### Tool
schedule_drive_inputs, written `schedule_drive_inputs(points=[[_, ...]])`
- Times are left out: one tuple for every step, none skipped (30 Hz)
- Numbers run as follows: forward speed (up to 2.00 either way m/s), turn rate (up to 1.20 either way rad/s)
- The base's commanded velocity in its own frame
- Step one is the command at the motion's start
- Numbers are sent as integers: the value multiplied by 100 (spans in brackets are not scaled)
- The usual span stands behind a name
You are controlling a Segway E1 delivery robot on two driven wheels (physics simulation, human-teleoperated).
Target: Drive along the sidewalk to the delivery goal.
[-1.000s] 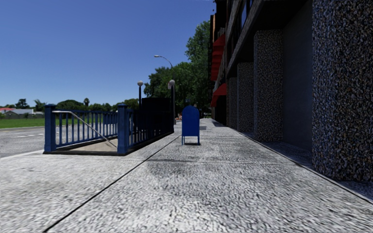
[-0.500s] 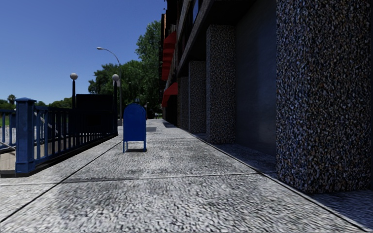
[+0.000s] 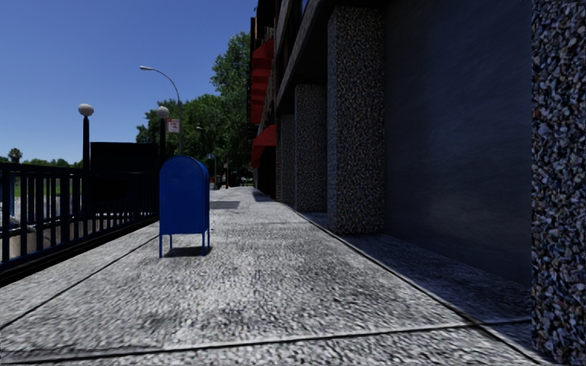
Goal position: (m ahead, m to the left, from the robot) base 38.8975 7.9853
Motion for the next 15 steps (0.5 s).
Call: schedule_drive_inputs(points=[[200,0],[200,0],[200,0],[200,0],[200,0],[200,0],[200,0],[200,0],[200,0],[200,0],[200,0],[200,0],[200,0],[200,0],[200,0]])
